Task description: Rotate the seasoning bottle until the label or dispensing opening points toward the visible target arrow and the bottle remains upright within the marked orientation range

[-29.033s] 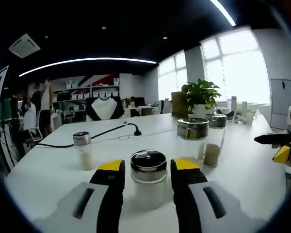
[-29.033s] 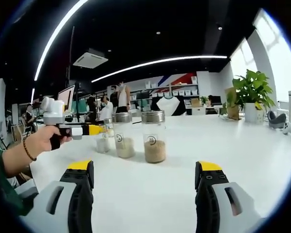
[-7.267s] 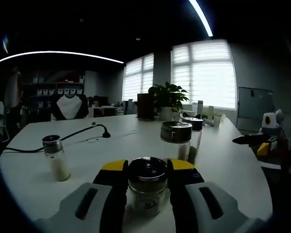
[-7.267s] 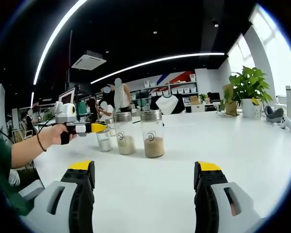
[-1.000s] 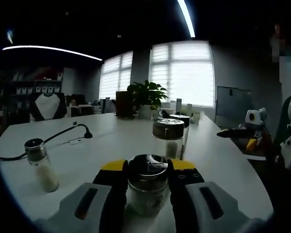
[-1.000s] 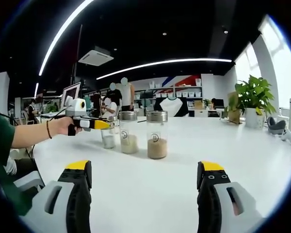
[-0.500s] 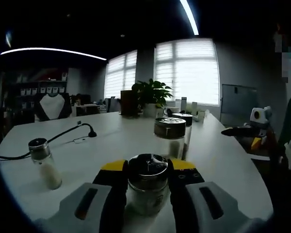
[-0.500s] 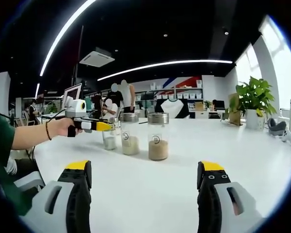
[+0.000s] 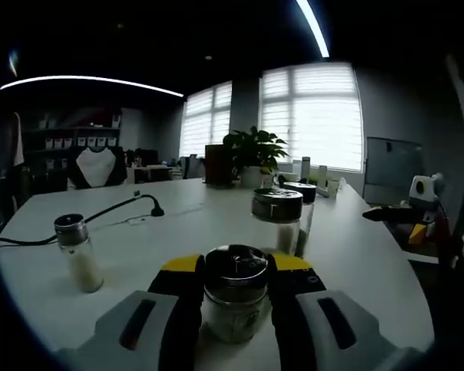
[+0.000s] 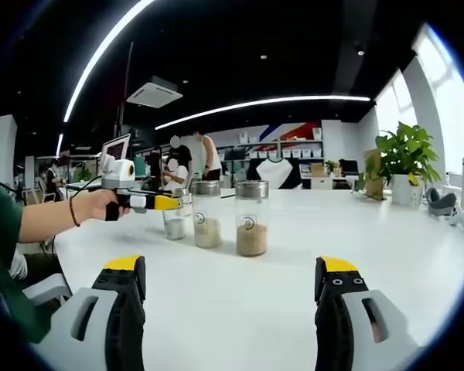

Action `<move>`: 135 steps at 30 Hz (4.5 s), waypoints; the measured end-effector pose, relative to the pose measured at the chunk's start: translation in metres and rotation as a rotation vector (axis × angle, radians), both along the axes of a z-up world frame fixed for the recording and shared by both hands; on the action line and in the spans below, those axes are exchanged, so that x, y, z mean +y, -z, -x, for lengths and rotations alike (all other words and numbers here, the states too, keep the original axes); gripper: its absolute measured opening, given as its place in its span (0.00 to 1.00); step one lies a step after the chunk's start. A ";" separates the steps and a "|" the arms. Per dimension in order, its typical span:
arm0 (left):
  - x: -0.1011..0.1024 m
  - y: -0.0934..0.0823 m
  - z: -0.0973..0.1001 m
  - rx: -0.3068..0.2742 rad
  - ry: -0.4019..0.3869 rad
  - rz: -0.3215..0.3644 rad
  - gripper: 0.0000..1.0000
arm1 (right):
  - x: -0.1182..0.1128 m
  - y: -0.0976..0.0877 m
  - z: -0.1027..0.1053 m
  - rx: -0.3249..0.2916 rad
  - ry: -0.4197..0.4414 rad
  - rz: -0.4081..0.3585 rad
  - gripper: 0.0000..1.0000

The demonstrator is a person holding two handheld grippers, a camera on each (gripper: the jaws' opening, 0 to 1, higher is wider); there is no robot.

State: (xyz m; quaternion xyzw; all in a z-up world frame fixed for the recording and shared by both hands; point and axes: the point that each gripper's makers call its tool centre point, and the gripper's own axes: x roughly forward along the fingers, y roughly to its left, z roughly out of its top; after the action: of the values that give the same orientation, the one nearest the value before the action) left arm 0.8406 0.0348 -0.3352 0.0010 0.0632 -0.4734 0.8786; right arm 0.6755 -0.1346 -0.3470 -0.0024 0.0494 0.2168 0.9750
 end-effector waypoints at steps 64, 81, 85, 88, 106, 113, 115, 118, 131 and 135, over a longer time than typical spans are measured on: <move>0.012 0.000 -0.007 0.000 -0.382 0.014 0.34 | -0.005 0.004 -0.003 0.021 0.021 -0.005 0.93; 0.016 -0.009 0.002 -0.111 -0.387 -0.024 0.39 | -0.013 0.007 -0.004 0.035 0.048 0.001 0.93; 0.020 -0.008 0.007 -0.089 -0.391 -0.011 0.39 | -0.011 0.007 -0.004 0.039 0.041 -0.007 0.93; 0.022 -0.009 0.013 -0.087 -0.392 -0.003 0.39 | -0.011 0.007 -0.004 0.037 0.042 0.000 0.93; 0.049 -0.027 0.051 -0.094 -0.419 0.019 0.37 | -0.010 0.006 -0.003 0.037 0.036 -0.002 0.93; 0.065 -0.027 0.067 -0.097 -0.474 0.031 0.35 | -0.010 0.005 -0.002 0.034 0.035 0.003 0.93; 0.070 -0.030 0.071 -0.111 -0.493 0.034 0.35 | -0.010 0.005 -0.002 0.033 0.037 0.004 0.93; 0.079 -0.035 0.077 -0.131 -0.518 0.032 0.35 | -0.010 0.009 -0.003 0.045 0.041 0.012 0.93; 0.098 -0.030 0.081 -0.139 -0.644 0.014 0.37 | 0.000 0.007 -0.002 0.028 0.021 0.013 0.93; 0.101 -0.030 0.079 -0.129 -0.654 0.026 0.37 | 0.000 0.007 -0.002 0.026 0.021 0.014 0.93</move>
State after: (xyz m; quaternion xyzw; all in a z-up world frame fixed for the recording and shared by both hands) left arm 0.7617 0.1354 -0.3054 -0.0005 -0.0019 -0.1660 0.9861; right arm 0.6775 -0.1344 -0.3538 -0.0061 0.0637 0.2062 0.9764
